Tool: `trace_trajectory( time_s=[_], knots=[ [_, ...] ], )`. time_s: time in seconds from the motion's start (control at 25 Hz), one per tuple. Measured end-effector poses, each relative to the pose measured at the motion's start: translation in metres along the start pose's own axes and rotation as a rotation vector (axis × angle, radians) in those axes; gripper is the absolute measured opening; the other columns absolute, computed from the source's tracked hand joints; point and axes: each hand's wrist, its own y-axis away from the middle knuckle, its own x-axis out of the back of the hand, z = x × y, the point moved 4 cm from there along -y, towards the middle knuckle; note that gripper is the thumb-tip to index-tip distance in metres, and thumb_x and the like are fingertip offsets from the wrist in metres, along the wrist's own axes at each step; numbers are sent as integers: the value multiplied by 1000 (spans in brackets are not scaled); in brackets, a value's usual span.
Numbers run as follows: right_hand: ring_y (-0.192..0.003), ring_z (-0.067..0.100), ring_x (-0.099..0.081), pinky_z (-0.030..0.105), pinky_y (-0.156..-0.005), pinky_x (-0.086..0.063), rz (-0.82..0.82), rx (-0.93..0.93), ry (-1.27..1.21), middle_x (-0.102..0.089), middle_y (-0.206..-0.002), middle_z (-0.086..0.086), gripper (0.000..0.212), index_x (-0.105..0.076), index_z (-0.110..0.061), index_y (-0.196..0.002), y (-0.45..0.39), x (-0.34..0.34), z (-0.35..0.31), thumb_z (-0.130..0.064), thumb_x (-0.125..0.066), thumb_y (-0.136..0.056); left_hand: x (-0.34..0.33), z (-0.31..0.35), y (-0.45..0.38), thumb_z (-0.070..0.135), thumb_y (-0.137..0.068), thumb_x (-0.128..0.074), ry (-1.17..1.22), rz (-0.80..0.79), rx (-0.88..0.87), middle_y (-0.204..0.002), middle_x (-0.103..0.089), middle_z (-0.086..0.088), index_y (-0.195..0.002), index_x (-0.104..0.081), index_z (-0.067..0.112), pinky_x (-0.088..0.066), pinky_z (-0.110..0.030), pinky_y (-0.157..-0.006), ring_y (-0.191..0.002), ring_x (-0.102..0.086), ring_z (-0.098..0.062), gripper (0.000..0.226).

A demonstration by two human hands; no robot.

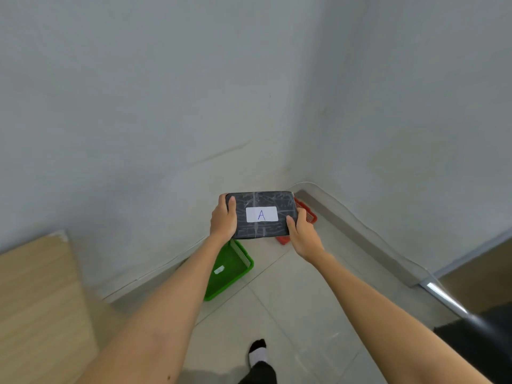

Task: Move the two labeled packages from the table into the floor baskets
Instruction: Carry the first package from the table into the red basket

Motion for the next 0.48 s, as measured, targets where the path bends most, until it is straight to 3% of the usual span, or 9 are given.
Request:
trace_trajectory(
  time_s=[0.32, 0.48],
  knots=[
    [-76, 20, -56, 35, -64, -40, -46, 40, 69, -62, -99, 4, 33, -38, -14, -119, -191, 79, 30, -39, -29, -100, -98, 70, -151, 38, -99, -28, -13, 29, 12, -101, -59, -8, -124, -45, 10, -40, -33, -75, -86, -52, -21, 41],
    [-89, 32, -62, 39, -70, -46, -135, 75, 70, -63, -96, 7, 31, -39, -16, -118, -286, 96, 68, -40, -30, -100, -158, 71, -213, 37, -99, -28, -15, 107, 92, -108, -62, -13, -125, -45, 10, -41, -35, -77, -90, -55, -25, 41]
  ],
)
